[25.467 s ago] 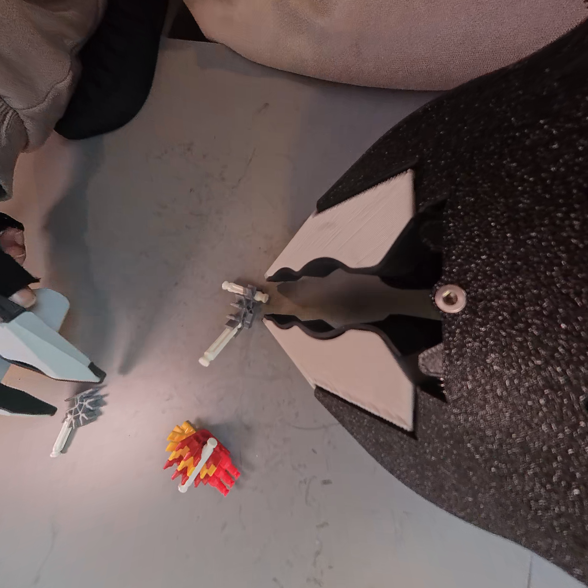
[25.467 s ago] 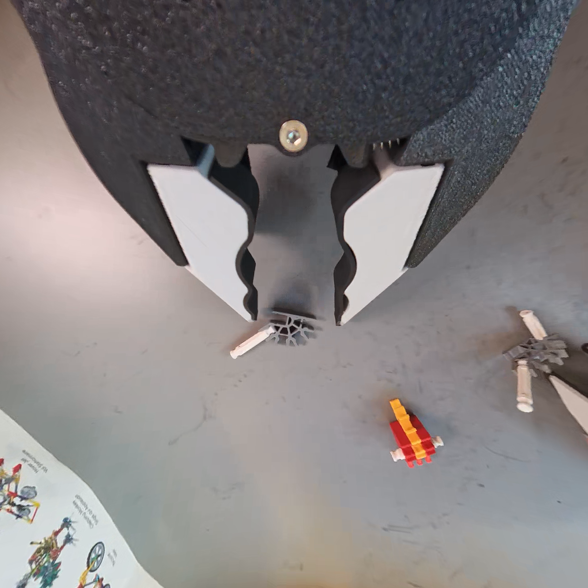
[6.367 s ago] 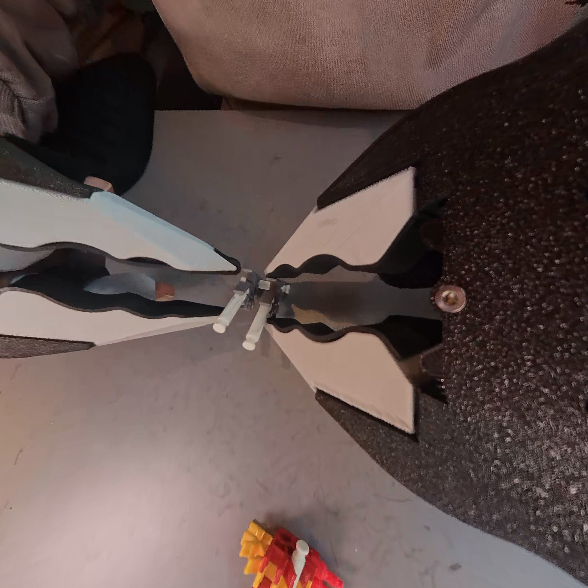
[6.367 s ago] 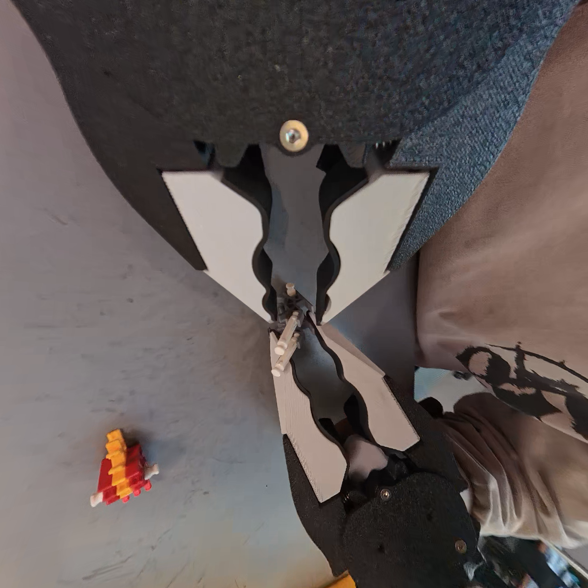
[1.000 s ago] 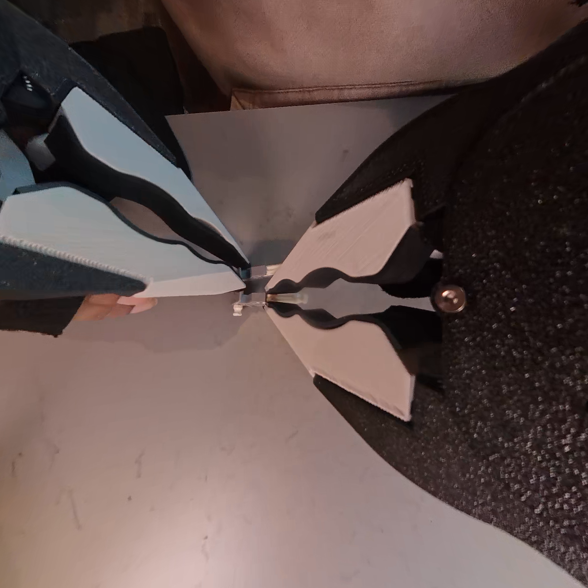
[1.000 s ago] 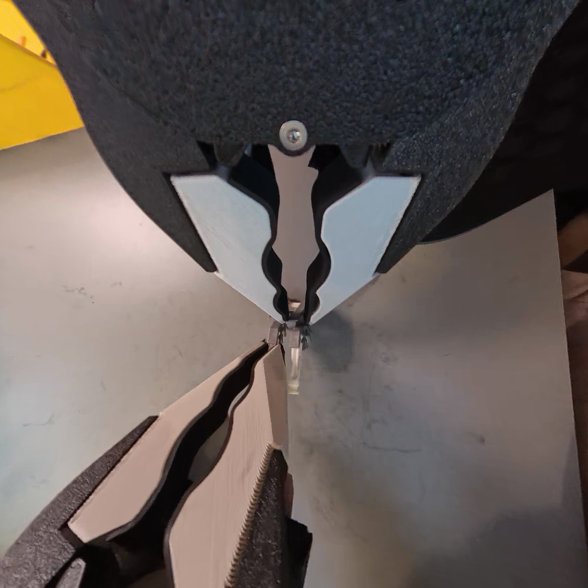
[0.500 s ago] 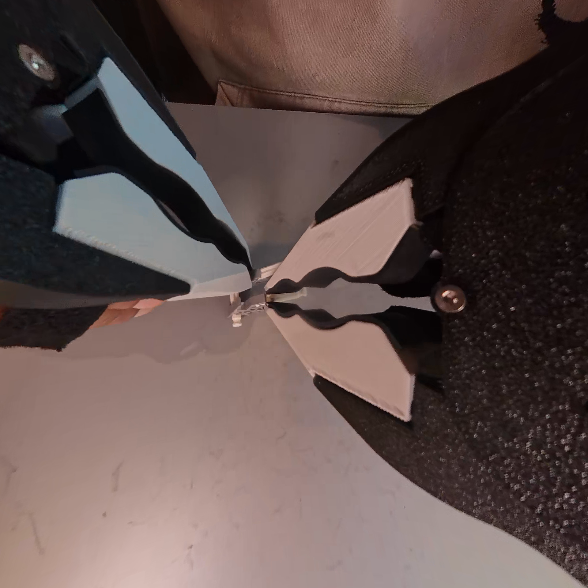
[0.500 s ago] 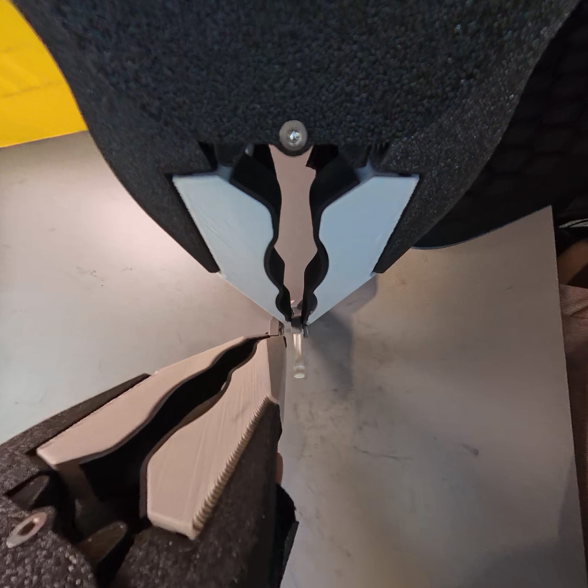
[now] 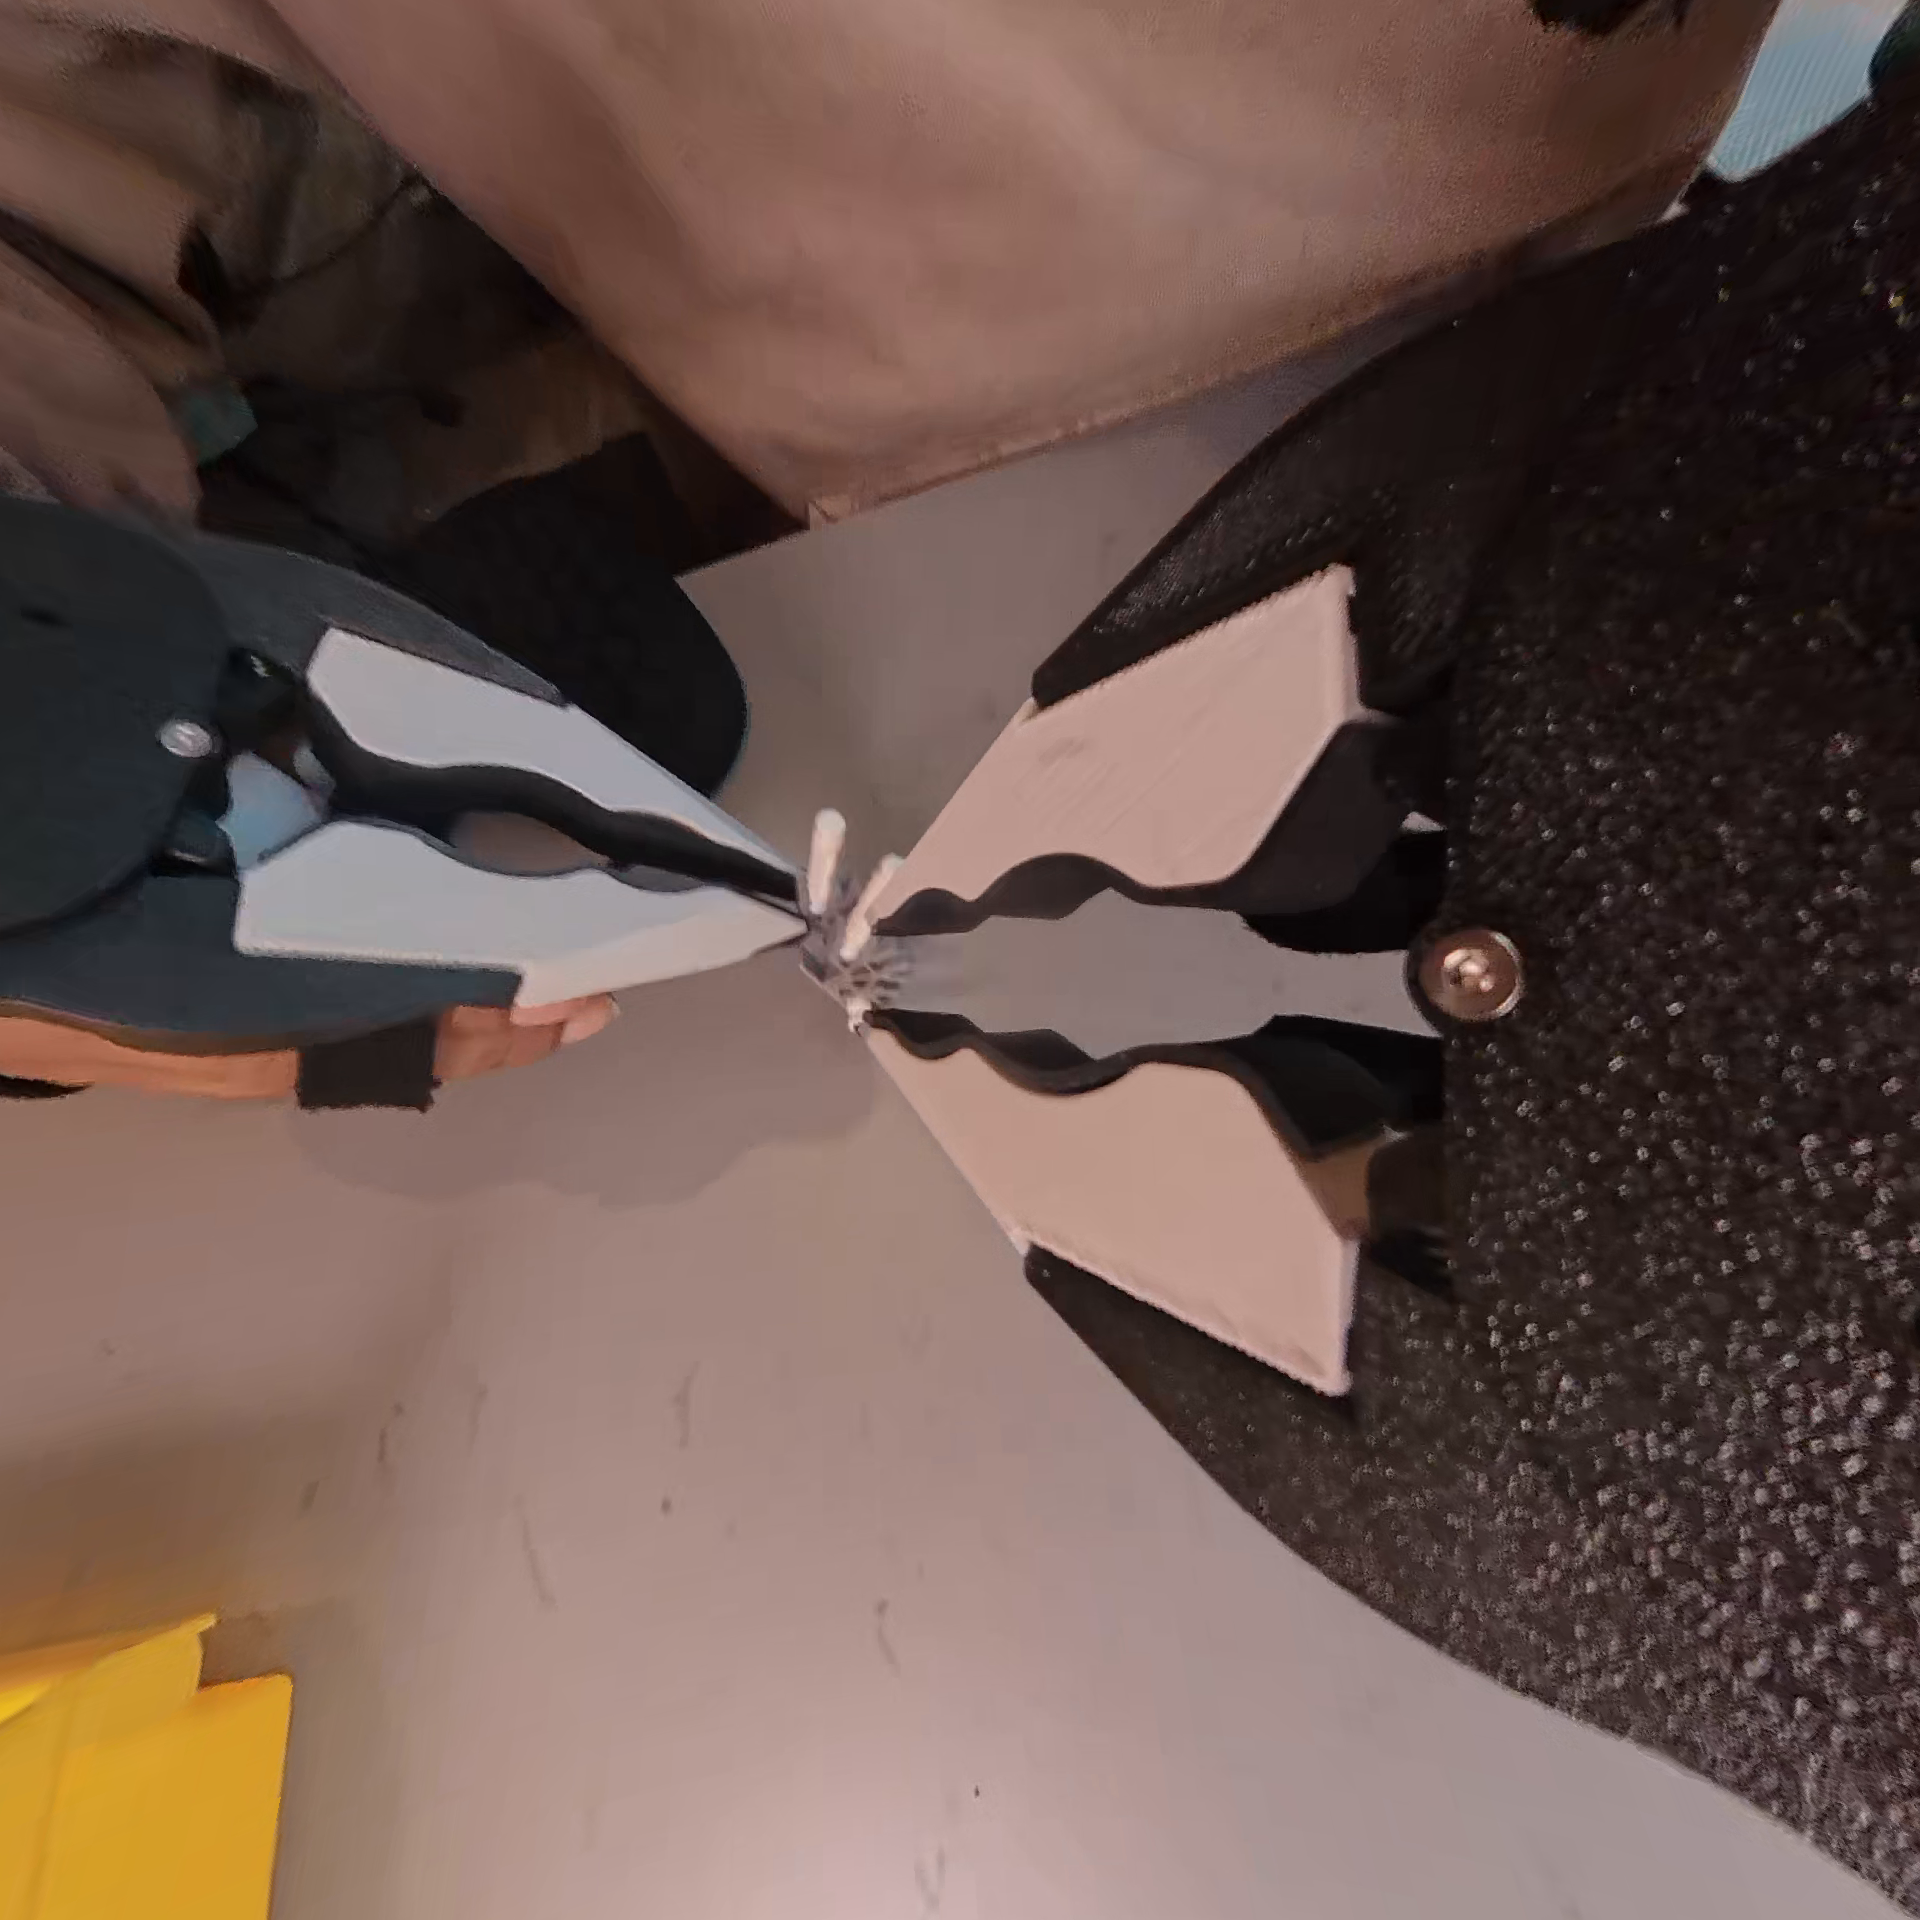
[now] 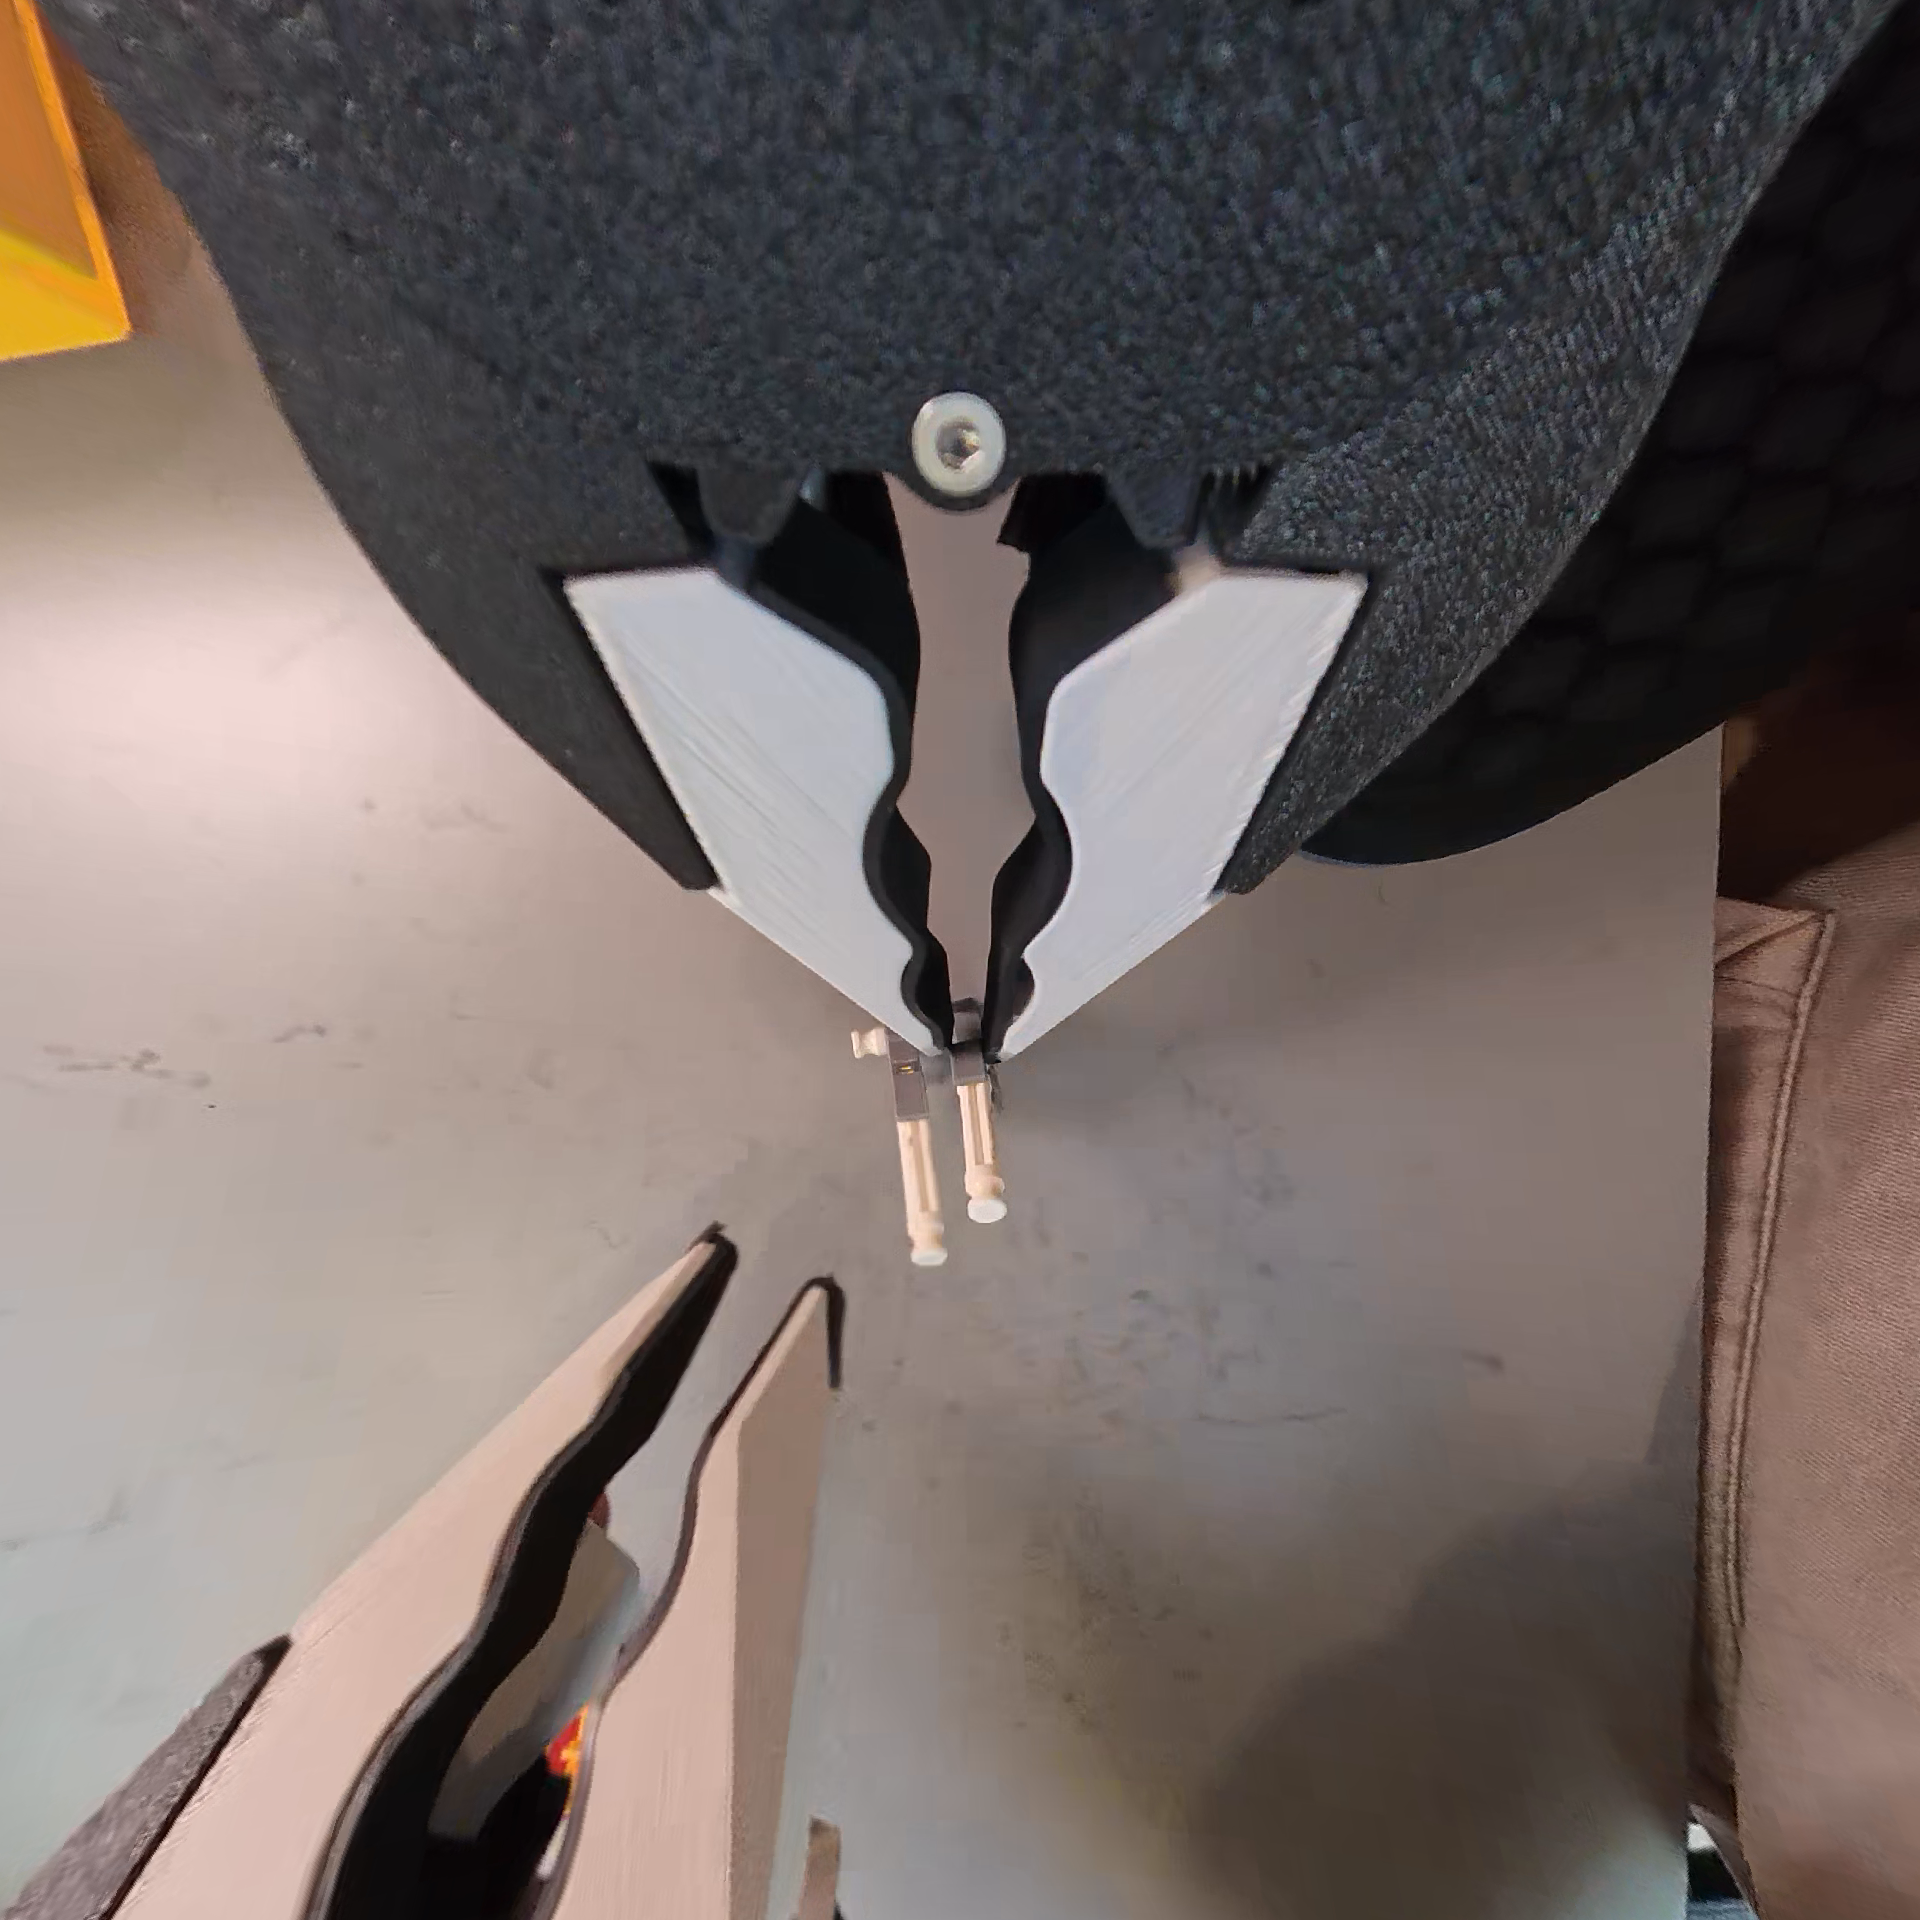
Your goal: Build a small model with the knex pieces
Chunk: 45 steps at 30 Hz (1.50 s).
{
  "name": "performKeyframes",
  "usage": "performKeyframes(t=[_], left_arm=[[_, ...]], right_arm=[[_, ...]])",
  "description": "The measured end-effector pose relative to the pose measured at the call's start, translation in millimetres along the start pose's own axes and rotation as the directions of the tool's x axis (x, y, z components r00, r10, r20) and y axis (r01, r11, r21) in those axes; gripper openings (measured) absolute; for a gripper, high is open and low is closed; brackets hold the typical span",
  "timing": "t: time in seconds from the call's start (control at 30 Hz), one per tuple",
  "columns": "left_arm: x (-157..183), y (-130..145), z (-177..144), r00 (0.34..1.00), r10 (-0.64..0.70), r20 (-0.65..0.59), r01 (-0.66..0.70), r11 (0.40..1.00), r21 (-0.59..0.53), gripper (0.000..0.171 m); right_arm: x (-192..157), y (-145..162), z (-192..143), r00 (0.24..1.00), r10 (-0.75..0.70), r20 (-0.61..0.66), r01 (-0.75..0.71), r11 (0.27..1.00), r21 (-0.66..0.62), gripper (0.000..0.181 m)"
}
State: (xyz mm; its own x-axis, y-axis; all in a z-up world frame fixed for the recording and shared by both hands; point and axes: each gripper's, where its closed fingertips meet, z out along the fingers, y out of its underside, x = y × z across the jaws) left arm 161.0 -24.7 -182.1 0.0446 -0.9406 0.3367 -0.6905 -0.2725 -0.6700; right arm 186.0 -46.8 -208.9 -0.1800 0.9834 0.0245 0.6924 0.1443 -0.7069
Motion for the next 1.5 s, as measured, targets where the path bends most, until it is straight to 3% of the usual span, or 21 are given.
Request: performKeyframes(t=[0.13,0.27,0.33,0.37,0.6,0.77,0.93,1.07,1.17,1.33,1.5], left_arm=[[-17,24,25,0.996,0.089,0.014,-0.088,0.996,-0.029,0.014],[-14,19,41,0.972,0.234,-0.012,-0.234,0.972,-0.028,0.014],[-13,17,44,0.96,0.278,-0.048,-0.279,0.96,-0.033,0.013],[-11,18,44,0.955,0.286,-0.075,-0.289,0.957,-0.035,0.01],[0,30,39,0.94,0.276,-0.203,-0.284,0.959,-0.012,0.003],[16,48,32,0.939,0.249,-0.236,-0.265,0.964,-0.036,0.007],[34,66,25,0.939,0.257,-0.227,-0.273,0.961,-0.042,0.012],[29,59,20,0.942,0.313,-0.122,-0.314,0.949,0.013,0.014],[39,56,20,0.926,0.339,-0.166,-0.339,0.94,0.031,0.017],[43,72,27,0.917,0.341,-0.208,-0.357,0.933,-0.045,0.011],[46,74,28,0.921,0.346,-0.178,-0.356,0.934,-0.027,0.011]], right_arm=[[0,0,0,1.0,-0.02,0.002,0.02,1.0,-0.014,0.004],[-2,3,1,0.997,-0.075,-0.008,0.074,0.993,-0.088,0.003],[-2,15,4,0.992,-0.124,-0.018,0.119,0.976,-0.182,0.002],[-4,10,6,0.992,-0.124,-0.027,0.118,0.982,-0.149,0.001],[-3,2,9,0.99,-0.127,-0.055,0.116,0.977,-0.178,0.001],[-7,-7,13,0.957,-0.285,-0.057,0.262,0.931,-0.253,0.0],[-20,-15,22,0.885,-0.464,-0.038,0.428,0.842,-0.33,0.0],[-30,-21,27,0.821,-0.569,-0.043,0.519,0.776,-0.359,0.0],[-33,-25,30,0.781,-0.624,-0.041,0.563,0.73,-0.387,0.0],[-39,-28,31,0.759,-0.651,-0.026,0.589,0.702,-0.4,0.0],[-42,-29,33,0.754,-0.657,-0.024,0.6,0.702,-0.384,0.0]])
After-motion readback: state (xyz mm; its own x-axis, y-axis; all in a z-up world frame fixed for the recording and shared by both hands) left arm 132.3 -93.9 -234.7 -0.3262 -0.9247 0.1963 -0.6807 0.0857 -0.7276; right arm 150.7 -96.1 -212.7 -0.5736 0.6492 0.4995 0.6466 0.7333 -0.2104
